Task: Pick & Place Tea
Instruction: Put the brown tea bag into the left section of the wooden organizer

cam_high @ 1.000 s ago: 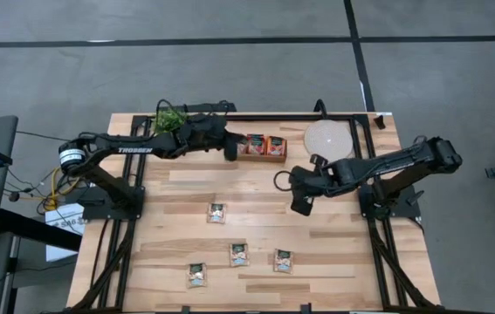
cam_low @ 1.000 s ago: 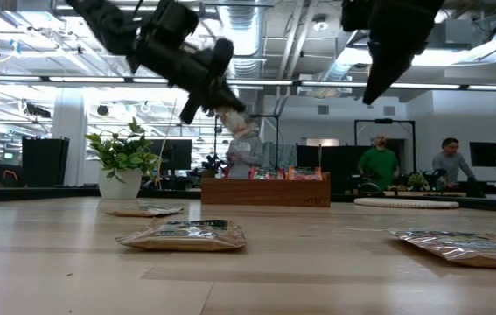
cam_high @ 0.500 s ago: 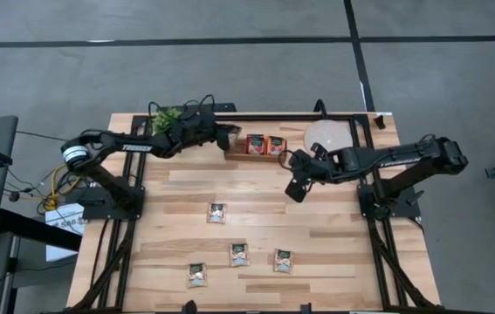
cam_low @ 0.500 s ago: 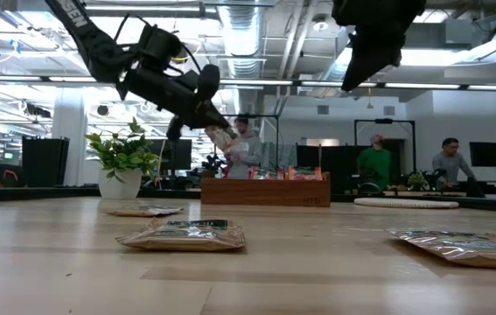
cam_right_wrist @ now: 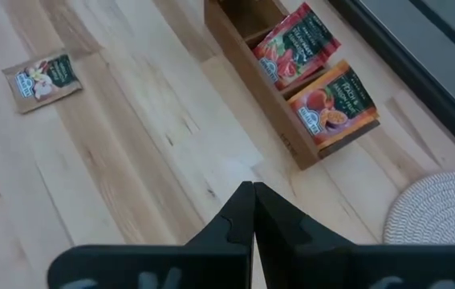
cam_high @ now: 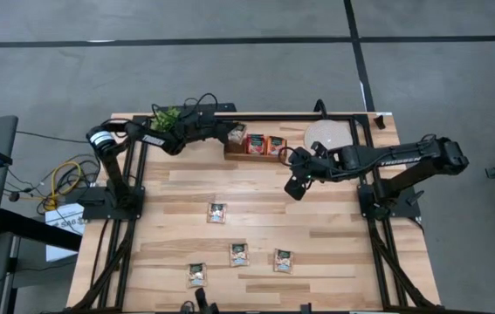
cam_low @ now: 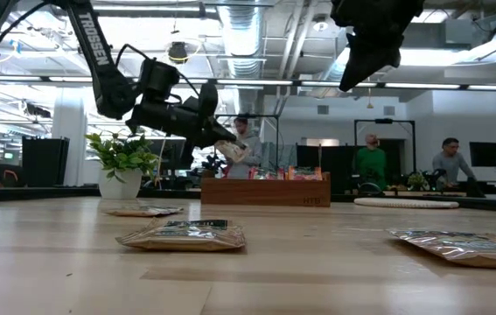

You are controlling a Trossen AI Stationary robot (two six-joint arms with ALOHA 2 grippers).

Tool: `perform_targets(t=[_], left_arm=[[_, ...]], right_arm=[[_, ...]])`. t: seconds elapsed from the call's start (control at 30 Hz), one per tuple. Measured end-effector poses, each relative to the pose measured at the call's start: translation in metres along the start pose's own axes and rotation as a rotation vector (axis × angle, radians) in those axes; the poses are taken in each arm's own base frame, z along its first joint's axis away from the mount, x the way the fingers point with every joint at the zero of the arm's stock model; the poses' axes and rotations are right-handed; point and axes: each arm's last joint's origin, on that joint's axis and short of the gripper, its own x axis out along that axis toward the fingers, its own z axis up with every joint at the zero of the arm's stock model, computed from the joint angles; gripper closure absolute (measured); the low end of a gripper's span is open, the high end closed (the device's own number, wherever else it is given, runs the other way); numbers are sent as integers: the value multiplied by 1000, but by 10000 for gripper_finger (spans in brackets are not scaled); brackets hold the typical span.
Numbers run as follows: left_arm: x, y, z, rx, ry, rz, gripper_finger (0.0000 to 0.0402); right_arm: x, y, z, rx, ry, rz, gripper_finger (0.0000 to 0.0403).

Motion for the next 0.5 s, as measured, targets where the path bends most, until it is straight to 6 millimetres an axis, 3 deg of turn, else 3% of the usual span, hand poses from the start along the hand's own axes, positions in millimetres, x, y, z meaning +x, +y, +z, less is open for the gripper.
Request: perform_targets(t=[0.5], left_arm=[[0, 7, -8, -3, 47, 119, 401]], right_arm=[[1, -2, 1, 13, 1, -7, 403]])
